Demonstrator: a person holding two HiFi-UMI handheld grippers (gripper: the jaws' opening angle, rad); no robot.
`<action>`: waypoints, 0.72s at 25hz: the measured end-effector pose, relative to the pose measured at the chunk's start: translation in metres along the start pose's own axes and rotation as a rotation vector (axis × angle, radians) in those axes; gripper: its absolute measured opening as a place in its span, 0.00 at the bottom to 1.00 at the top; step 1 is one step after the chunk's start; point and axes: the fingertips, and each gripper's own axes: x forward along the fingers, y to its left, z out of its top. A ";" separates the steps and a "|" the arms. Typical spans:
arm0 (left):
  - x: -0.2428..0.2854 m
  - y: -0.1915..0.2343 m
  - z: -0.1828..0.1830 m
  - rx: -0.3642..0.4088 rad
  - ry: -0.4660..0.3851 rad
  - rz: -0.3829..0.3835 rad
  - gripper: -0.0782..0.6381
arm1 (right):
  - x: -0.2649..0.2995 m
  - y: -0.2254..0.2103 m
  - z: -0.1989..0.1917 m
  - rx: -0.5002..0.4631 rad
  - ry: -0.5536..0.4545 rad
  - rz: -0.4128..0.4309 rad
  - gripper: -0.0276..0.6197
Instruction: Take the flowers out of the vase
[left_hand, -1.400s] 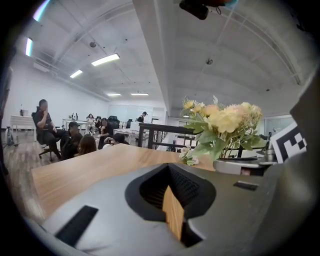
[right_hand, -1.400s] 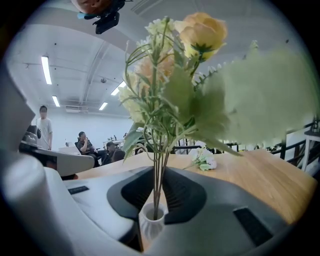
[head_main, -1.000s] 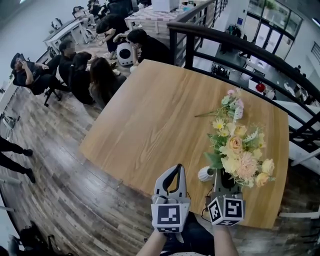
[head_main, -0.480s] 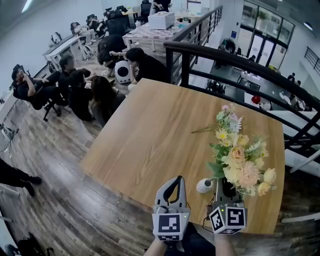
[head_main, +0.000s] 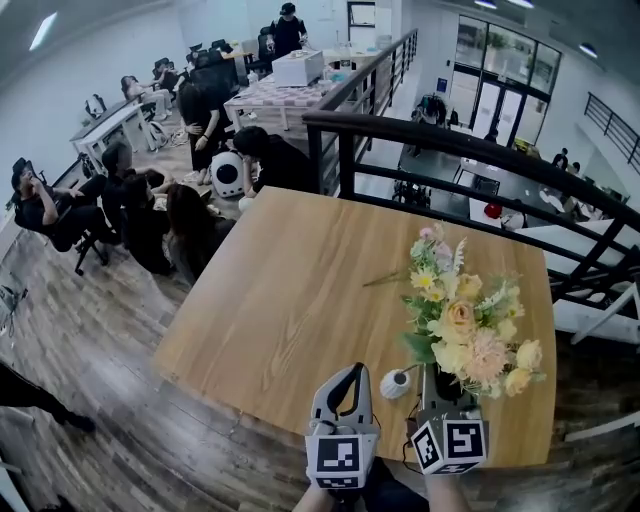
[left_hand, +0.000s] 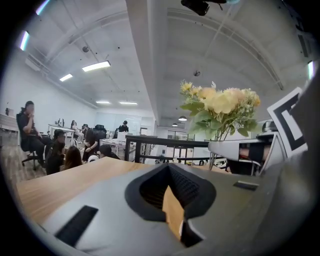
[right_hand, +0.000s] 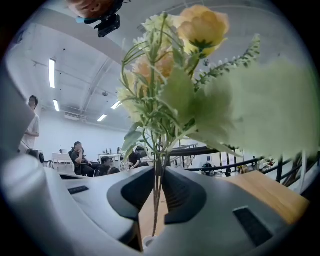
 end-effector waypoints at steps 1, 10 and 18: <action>0.001 -0.003 0.001 0.008 -0.008 -0.008 0.14 | -0.002 -0.002 0.002 0.000 -0.009 -0.004 0.15; 0.000 -0.034 0.008 0.025 -0.014 -0.069 0.14 | -0.028 -0.027 0.018 -0.014 -0.033 -0.067 0.15; -0.001 -0.073 0.002 0.027 0.007 -0.119 0.14 | -0.058 -0.062 0.008 0.004 -0.014 -0.135 0.15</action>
